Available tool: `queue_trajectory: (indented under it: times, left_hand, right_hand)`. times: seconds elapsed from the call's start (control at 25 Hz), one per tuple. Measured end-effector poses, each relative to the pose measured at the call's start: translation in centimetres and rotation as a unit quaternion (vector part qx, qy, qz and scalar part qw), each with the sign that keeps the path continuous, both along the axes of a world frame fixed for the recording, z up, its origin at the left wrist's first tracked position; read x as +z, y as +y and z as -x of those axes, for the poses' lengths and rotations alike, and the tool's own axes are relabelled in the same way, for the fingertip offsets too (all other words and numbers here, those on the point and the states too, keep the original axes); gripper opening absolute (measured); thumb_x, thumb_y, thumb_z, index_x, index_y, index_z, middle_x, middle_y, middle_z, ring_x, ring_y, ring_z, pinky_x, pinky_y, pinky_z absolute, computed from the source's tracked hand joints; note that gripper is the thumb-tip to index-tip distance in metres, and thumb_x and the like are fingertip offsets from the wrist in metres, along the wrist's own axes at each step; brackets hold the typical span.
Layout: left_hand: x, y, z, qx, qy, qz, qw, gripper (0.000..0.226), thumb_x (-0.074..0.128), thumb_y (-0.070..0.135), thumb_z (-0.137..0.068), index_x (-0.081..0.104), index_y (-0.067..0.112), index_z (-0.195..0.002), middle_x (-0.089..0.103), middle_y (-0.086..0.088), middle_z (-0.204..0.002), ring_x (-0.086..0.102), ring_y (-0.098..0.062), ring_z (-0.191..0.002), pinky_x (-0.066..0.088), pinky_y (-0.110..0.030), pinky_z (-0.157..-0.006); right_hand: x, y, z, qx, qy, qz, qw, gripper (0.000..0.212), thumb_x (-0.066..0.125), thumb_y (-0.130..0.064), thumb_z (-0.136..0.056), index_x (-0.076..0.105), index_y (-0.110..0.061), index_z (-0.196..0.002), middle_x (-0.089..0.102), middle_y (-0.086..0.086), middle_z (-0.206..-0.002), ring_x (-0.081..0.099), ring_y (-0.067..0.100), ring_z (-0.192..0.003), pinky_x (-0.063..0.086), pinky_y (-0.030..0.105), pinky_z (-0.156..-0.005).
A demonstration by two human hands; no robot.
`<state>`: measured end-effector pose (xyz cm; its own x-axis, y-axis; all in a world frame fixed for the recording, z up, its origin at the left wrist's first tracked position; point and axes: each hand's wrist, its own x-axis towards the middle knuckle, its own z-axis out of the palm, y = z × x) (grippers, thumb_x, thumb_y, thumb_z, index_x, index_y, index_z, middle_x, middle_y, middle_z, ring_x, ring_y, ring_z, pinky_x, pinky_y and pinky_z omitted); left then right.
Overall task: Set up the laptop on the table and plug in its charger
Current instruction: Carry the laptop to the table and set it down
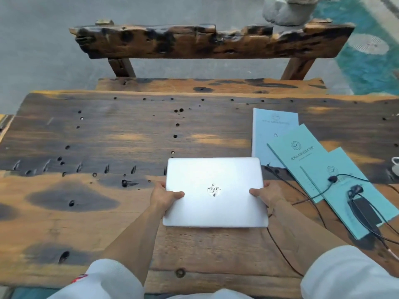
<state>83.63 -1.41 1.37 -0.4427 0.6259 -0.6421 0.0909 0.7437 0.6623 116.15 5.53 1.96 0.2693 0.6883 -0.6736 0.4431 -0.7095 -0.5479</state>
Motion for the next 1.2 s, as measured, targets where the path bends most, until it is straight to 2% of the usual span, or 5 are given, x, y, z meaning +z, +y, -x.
queue_trajectory:
  times: [0.12, 0.36, 0.52, 0.88, 1.2]
  left_hand:
    - [-1.5, 0.1, -0.1, -0.001, 0.02, 0.011, 1.0, 0.063, 0.089, 0.014, -0.063, 0.047, 0.012, -0.11, 0.065, -0.009, -0.108, 0.065, -0.029, -0.093, 0.055, -0.045, -0.085]
    - [-3.9, 0.7, 1.1, -0.025, 0.064, 0.049, 0.996, 0.066, 0.09, 0.019, -0.062, 0.048, 0.012, -0.112, 0.066, -0.009, -0.111, 0.064, -0.027, -0.093, 0.053, -0.039, -0.079]
    - [-5.4, 1.1, 1.4, -0.059, 0.092, 0.082, 0.991, 0.067, 0.089, 0.026, -0.064, 0.048, 0.012, -0.115, 0.064, -0.008, -0.113, 0.059, -0.022, -0.089, 0.045, -0.032, -0.07]
    - [-7.4, 1.3, 0.1, -0.057, 0.104, 0.124, 0.985, 0.068, 0.086, 0.026, -0.067, 0.048, 0.008, -0.12, 0.059, -0.013, -0.119, 0.059, -0.03, -0.104, 0.051, -0.041, -0.086]
    - [-7.7, 1.7, -0.7, -0.069, 0.128, 0.142, 0.979, 0.065, 0.085, 0.028, -0.069, 0.05, 0.007, -0.12, 0.053, -0.016, -0.123, 0.051, -0.035, -0.116, 0.046, -0.049, -0.097]
  right_hand:
    - [-1.6, 0.2, 0.0, 0.01, -0.004, 0.013, 1.0, 0.032, 0.081, -0.019, -0.074, 0.064, -0.007, -0.099, 0.069, 0.014, -0.106, 0.064, 0.032, -0.097, 0.053, 0.047, -0.09]
    - [-5.1, 0.0, 1.5, 0.019, -0.048, 0.044, 0.998, 0.045, 0.08, -0.023, -0.072, 0.057, -0.006, -0.107, 0.066, 0.017, -0.109, 0.062, 0.035, -0.099, 0.053, 0.047, -0.089]
    - [-6.8, -0.6, 2.3, 0.02, -0.067, 0.064, 0.996, 0.05, 0.077, -0.025, -0.076, 0.055, -0.006, -0.117, 0.065, 0.015, -0.114, 0.06, 0.035, -0.104, 0.05, 0.038, -0.085]
    - [-8.5, -0.5, 2.4, -0.011, -0.083, 0.074, 0.994, 0.042, 0.075, -0.02, -0.08, 0.054, -0.008, -0.114, 0.066, 0.016, -0.112, 0.058, 0.03, -0.095, 0.039, 0.029, -0.073]
    - [-9.1, -0.9, 2.9, -0.047, -0.088, 0.067, 0.993, 0.046, 0.073, -0.019, -0.079, 0.049, -0.007, -0.117, 0.059, 0.02, -0.119, 0.057, 0.038, -0.106, 0.049, 0.04, -0.088]
